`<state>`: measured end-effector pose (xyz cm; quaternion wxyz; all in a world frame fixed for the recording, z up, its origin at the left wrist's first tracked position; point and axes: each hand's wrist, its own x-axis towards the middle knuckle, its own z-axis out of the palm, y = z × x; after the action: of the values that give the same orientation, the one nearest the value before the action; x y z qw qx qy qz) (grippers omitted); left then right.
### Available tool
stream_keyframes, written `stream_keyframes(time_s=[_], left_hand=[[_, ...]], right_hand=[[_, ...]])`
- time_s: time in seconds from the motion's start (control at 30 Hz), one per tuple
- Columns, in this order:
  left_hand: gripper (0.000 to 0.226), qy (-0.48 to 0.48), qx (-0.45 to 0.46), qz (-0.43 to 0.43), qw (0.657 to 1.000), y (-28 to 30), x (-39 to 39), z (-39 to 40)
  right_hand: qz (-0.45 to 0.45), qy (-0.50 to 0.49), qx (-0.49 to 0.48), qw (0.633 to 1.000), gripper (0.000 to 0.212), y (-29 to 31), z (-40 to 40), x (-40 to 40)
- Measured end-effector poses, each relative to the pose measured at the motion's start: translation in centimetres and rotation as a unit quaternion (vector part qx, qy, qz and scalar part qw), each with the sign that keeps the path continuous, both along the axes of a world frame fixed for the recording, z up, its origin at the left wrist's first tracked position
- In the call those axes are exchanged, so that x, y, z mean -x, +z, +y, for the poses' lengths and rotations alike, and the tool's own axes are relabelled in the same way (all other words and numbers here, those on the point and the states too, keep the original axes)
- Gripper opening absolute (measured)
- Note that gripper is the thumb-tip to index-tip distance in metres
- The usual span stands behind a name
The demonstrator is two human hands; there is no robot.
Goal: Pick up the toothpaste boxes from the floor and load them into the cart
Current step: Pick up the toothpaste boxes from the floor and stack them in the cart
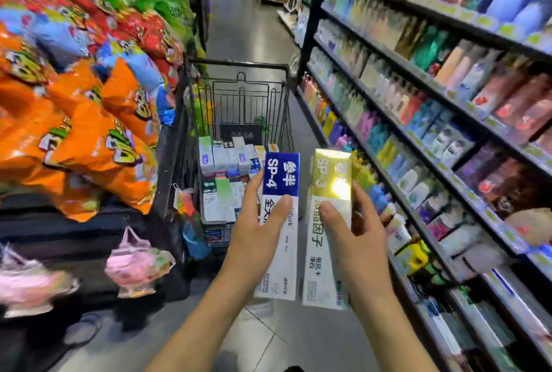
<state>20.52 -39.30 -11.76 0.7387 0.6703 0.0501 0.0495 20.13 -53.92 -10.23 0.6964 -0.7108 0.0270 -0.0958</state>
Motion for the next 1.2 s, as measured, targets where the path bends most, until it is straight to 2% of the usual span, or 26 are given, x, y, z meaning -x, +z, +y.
stream_keyframes(time_s=[0.2,0.4,0.6,0.8,0.93,1.03,1.2], left_hand=[[0.049,0.022,-0.008,0.029,0.999,-1.9,-10.1,0.7],[0.063,0.044,-0.026,0.059,0.997,-3.6,-22.4,0.0],[0.059,0.079,-0.066,0.114,0.988,-6.7,-32.4,0.3],[0.038,0.157,-0.134,0.21,0.956,-11.7,-41.8,1.8],[0.035,0.154,-0.203,0.224,0.941,-15.9,-48.4,3.3],[0.041,0.14,-0.285,0.259,0.912,-19.8,-53.8,4.7],[0.058,0.059,-0.382,0.289,0.876,-27.7,-61.7,7.8]], right_hand=[[0.009,0.03,0.011,0.999,0.045,-2.0,0.9,-10.7],[0.037,0.058,-0.009,0.998,0.047,-4.9,0.0,-24.8],[0.064,0.083,-0.008,0.994,0.049,-8.4,-0.5,-36.1],[0.107,0.087,-0.003,0.99,0.045,-13.2,1.0,-45.1],[0.151,0.076,0.018,0.985,0.041,-18.3,3.2,-51.0],[0.189,0.052,0.038,0.98,0.034,-22.8,5.0,-55.2],[0.257,0.033,0.062,0.964,0.033,-30.7,7.8,-61.9]])
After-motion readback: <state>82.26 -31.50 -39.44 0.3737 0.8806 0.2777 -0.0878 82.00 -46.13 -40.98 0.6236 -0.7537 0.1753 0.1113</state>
